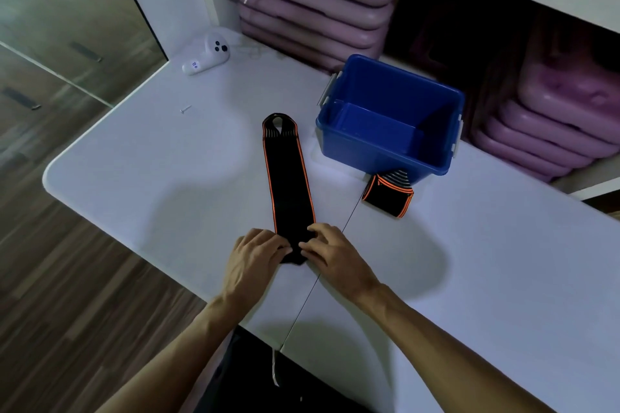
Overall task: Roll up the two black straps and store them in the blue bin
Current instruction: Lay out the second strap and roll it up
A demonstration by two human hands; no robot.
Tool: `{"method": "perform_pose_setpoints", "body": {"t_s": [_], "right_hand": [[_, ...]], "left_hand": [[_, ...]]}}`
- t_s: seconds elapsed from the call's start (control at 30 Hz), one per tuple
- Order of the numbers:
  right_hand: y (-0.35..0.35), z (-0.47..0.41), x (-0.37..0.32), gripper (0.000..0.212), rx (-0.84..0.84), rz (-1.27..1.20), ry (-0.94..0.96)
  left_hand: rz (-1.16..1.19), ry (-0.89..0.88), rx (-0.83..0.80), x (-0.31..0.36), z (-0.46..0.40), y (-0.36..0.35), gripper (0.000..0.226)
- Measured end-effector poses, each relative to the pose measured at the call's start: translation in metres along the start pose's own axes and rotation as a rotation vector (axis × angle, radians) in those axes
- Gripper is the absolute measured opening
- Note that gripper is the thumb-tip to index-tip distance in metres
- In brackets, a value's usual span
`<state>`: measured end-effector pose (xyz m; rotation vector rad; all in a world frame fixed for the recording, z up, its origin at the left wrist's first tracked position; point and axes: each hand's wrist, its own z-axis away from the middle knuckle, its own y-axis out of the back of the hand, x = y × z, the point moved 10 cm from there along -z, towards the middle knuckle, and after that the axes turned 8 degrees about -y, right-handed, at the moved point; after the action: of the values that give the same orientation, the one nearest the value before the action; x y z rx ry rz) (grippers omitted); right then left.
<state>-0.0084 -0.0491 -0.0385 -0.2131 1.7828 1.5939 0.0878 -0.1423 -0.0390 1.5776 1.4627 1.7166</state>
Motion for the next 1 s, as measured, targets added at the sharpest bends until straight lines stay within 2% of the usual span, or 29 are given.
{"method": "perform_pose_setpoints", "body": {"t_s": [0.07,0.13,0.2,0.3,0.4,0.63,0.7,0.8,0.9,1.0], "right_hand": [[-0.002,0.007,0.001,0.035,-0.02,0.112,0.066],[-0.005,0.011,0.001,0.044,-0.032,0.228,0.13],[-0.005,0.007,0.0,0.04,-0.016,0.239,0.149],[-0.004,0.0,-0.001,0.035,-0.028,0.198,0.159],[-0.004,-0.004,0.002,0.034,-0.068,0.224,0.186],[0.006,-0.027,0.007,0.038,-0.098,0.195,0.088],[0.002,-0.035,0.009,0.04,-0.161,0.162,0.061],[0.005,-0.047,0.016,0.038,-0.174,-0.012,-0.052],[0.01,-0.055,0.023,0.023,-0.133,-0.176,-0.157],[0.007,-0.06,0.03,0.02,-0.107,-0.175,-0.181]], "left_hand": [[-0.067,-0.104,0.015,0.004,0.005,0.001,0.026],[-0.124,-0.211,-0.035,0.011,0.012,-0.005,0.036],[-0.166,-0.255,-0.084,0.012,0.016,-0.009,0.044],[-0.157,-0.248,-0.082,0.011,0.011,-0.008,0.034],[-0.12,-0.25,-0.14,0.01,0.004,-0.009,0.036],[0.12,-0.03,-0.229,-0.012,-0.026,-0.008,0.042],[0.18,0.072,-0.211,-0.02,-0.028,-0.011,0.037],[0.267,0.186,-0.15,-0.03,-0.031,-0.01,0.018],[0.236,0.199,-0.113,-0.032,-0.037,-0.004,0.009],[0.118,0.163,-0.074,-0.03,-0.04,0.004,0.007]]}}
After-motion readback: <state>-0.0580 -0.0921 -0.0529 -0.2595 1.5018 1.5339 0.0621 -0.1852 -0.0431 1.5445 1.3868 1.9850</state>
